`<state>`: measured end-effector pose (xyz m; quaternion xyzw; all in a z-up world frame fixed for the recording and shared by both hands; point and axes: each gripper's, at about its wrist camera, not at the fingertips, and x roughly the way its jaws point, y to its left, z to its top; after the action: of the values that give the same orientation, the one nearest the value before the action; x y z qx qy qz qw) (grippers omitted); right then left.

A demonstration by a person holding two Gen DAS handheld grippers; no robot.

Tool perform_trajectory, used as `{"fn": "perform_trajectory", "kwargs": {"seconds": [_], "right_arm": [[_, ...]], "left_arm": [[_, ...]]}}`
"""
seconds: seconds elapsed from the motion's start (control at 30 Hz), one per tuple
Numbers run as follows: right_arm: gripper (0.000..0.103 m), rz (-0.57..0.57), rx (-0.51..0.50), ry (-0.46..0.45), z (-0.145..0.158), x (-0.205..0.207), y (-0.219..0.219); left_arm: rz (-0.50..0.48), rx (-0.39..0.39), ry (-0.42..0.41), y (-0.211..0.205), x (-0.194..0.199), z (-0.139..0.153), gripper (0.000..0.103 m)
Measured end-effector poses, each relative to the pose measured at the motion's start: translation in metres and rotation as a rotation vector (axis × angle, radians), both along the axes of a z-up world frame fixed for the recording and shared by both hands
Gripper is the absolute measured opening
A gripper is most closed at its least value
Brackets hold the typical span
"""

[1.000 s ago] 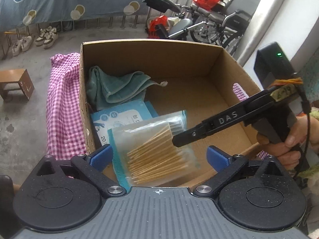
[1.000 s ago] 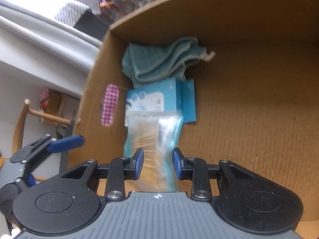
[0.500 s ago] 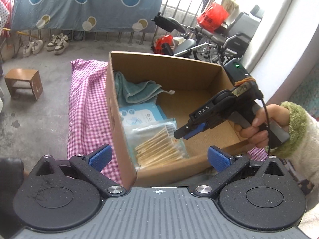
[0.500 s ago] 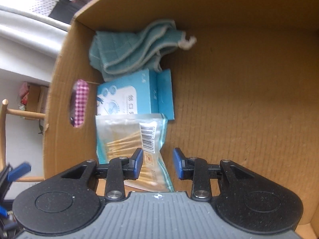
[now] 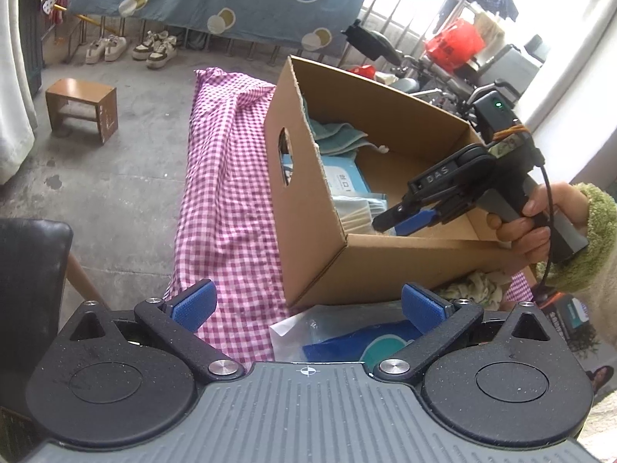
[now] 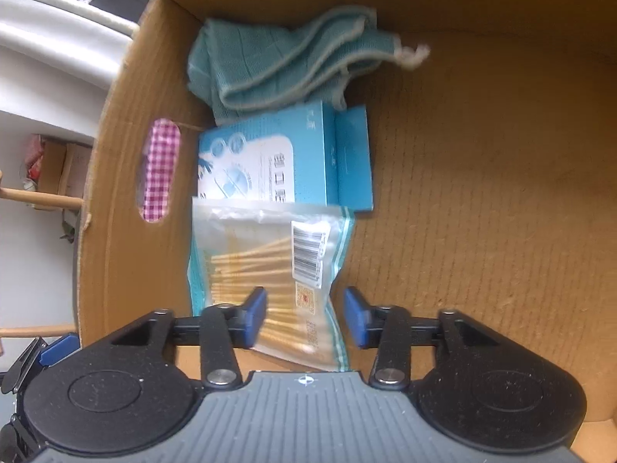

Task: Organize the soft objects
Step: 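Place the cotton swab bag into the box beside the bandage box, then move the right gripper to the blue wet-wipe pack and grasp it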

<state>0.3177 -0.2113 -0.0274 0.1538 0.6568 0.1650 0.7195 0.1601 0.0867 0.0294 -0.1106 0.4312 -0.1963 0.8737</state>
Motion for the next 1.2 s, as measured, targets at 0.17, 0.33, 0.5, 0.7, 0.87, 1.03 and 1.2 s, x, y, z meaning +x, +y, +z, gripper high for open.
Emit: {"fn": "perform_trajectory", "kwargs": {"seconds": [0.17, 0.33, 0.5, 0.7, 0.87, 1.03, 1.2], "right_arm": [[0.059, -0.057, 0.011, -0.123, 0.038, -0.018, -0.018], [0.062, -0.094, 0.077, -0.283, 0.088, -0.064, -0.037], [0.067, -0.111, 0.19, -0.386, 0.114, -0.122, -0.046], [0.067, -0.135, 0.236, -0.377, 0.096, -0.174, -0.033], [0.067, -0.158, 0.274, -0.319, 0.067, -0.199, -0.018], [0.067, -0.171, 0.179, -0.317, 0.045, -0.213, -0.005], [0.07, -0.194, 0.117, -0.317, 0.025, -0.216, 0.004]], "left_arm": [[0.006, -0.022, -0.002, 0.006, -0.005, -0.003, 0.102], [-0.042, -0.065, -0.003, 0.009, -0.016, -0.004, 0.102], [-0.137, -0.078, 0.012, 0.002, -0.028, -0.007, 0.102], [-0.235, -0.045, 0.05, -0.017, -0.044, -0.016, 0.102], [-0.251, -0.014, 0.09, -0.031, -0.054, -0.029, 0.102], [-0.237, 0.03, 0.097, -0.043, -0.06, -0.042, 0.102], [-0.252, 0.082, 0.081, -0.06, -0.06, -0.052, 0.102]]}}
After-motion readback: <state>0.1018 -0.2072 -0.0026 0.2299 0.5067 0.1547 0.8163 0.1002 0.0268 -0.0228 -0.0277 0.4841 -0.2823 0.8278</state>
